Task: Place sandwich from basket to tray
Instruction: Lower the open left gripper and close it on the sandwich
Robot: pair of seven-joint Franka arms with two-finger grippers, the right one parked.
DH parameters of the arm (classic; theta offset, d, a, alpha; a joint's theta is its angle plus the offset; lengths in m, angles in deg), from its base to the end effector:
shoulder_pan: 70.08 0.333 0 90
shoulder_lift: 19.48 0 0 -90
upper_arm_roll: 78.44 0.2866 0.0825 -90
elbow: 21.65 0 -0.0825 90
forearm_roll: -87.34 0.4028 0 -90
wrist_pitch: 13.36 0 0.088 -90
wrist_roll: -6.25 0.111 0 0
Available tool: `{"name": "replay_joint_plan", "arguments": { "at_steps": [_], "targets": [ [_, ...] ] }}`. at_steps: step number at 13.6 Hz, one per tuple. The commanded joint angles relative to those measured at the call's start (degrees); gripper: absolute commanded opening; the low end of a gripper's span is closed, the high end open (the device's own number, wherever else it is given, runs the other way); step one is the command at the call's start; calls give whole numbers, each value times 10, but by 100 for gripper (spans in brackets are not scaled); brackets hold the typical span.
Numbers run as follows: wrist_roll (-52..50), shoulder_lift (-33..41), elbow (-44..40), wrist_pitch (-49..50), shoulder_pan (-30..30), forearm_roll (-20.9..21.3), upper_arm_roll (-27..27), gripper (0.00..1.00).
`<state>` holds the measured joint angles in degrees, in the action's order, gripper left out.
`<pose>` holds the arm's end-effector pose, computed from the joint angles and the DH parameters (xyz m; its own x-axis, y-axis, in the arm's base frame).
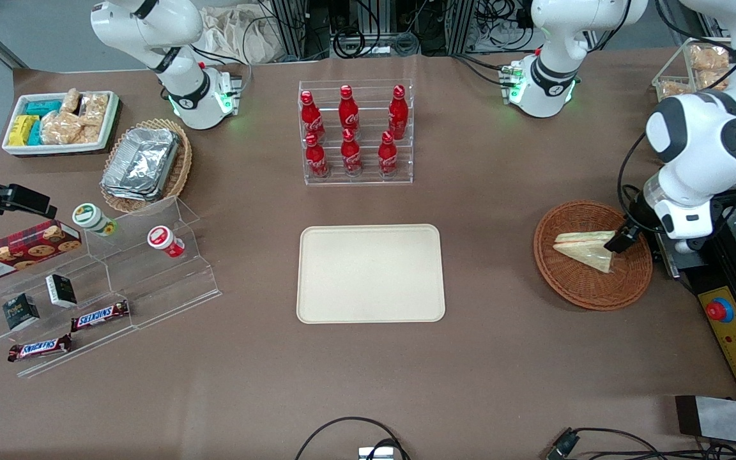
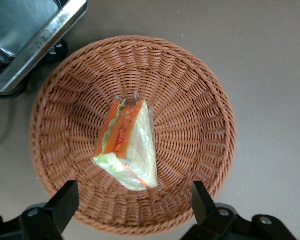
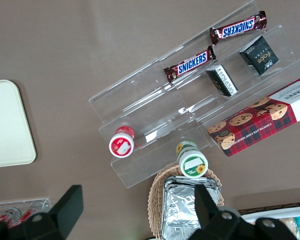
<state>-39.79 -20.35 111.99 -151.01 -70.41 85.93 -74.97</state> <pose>0.5251 0.0286 0.2888 0.6395 0.7684 0.0260 0.7668 -0.6399 0.0509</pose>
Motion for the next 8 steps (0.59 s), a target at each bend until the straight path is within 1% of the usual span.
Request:
{"name": "replay_joint_plan", "arguments": {
  "at_steps": [1, 5, 8],
  "targets": [
    [-10, -12, 41, -72, 1, -8, 0, 100],
    [-10, -38, 57, -119, 1, -9, 0, 100],
    [-10, -55, 68, -157, 1, -20, 0, 100]
  ]
}}
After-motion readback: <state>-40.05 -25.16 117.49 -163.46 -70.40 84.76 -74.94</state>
